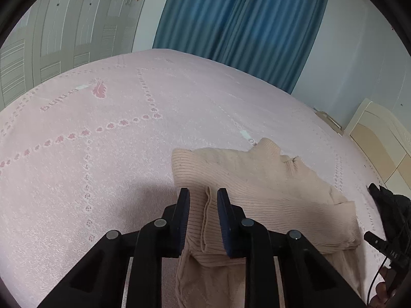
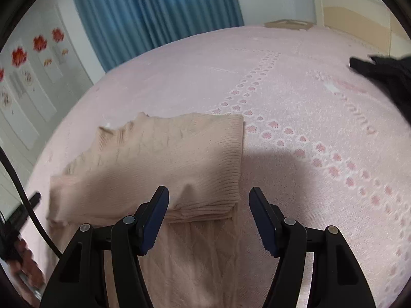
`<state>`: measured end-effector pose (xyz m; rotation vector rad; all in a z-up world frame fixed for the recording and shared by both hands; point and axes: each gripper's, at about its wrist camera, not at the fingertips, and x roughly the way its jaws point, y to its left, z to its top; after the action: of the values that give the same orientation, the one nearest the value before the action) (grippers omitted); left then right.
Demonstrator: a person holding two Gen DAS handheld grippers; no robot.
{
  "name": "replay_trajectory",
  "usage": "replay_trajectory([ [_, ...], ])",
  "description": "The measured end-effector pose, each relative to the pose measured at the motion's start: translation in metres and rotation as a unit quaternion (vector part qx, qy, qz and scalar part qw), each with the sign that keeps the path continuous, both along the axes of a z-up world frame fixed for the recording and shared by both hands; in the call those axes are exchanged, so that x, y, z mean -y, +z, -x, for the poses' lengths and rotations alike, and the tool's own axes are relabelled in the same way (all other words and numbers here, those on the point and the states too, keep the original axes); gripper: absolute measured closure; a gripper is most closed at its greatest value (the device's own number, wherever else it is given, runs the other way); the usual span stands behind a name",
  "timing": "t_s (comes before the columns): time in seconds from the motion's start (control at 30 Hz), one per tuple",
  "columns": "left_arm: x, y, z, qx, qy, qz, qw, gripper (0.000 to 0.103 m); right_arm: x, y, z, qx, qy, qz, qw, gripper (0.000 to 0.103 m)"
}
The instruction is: Fold small clothes
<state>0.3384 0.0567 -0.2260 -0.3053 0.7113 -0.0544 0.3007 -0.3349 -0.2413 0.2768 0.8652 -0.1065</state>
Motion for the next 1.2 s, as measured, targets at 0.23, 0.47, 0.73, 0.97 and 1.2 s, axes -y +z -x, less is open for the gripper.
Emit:
replay_trajectory([
  [0.23,0.004,-0.002,-0.002,-0.004,-0.014,0.02,0.9997,0.051,-0.011,0.002,0.007,0.008,0.025,0.05,0.998,0.037],
  [0.47,0.011,-0.002,0.001,0.014,-0.016,0.015,0.9997,0.034,-0.006,-0.001,0.008,0.004,0.039,0.046,0.998,0.027],
  [0.73,0.023,-0.007,-0.006,0.011,-0.03,0.007,0.9995,0.06,-0.003,-0.002,0.007,0.011,0.047,0.019,0.999,0.03],
  [0.97,0.029,-0.014,-0.013,-0.006,-0.02,-0.016,0.9997,0.061,-0.005,-0.003,0.005,0.013,0.045,0.025,0.999,0.031],
  [1.2,0.027,-0.029,-0.023,-0.044,-0.01,-0.028,0.9986,0.083,0.001,-0.007,0.003,0.002,0.037,0.014,0.999,0.031],
])
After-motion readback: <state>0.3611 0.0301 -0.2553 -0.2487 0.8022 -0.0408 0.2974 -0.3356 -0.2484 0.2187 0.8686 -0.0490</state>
